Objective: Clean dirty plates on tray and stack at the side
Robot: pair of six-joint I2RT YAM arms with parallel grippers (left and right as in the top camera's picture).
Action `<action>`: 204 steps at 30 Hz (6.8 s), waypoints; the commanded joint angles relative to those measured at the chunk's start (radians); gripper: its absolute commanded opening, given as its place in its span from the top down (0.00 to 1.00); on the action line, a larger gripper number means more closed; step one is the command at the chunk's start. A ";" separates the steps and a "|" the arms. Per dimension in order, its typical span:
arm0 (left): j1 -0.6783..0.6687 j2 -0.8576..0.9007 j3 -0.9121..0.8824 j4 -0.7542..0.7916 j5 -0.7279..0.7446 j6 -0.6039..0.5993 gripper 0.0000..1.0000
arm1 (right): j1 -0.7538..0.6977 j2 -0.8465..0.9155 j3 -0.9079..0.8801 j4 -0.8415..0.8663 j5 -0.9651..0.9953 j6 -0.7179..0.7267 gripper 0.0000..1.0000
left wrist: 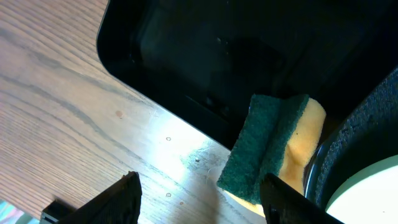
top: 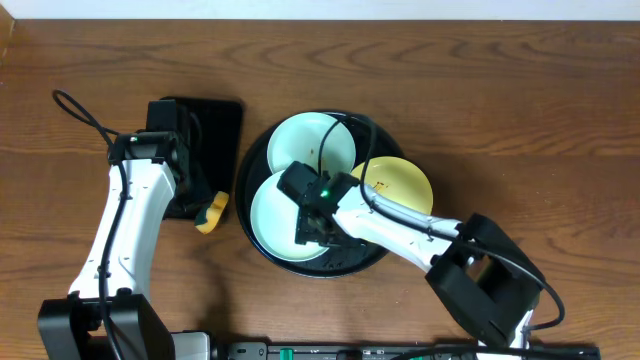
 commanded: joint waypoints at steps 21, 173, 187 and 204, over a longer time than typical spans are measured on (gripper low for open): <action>0.004 0.000 0.013 0.000 0.037 -0.003 0.37 | -0.047 0.004 -0.040 0.126 0.209 0.141 0.52; 0.004 0.000 0.013 0.013 0.040 -0.004 0.37 | -0.726 -0.020 0.460 -0.264 0.532 -0.484 0.98; 0.004 0.000 0.013 0.019 0.040 -0.004 0.37 | -0.939 -0.020 0.460 -0.354 0.511 -0.439 0.98; 0.004 0.000 0.013 0.020 0.040 -0.003 0.37 | -0.721 -0.020 0.449 -0.360 0.198 -0.564 0.08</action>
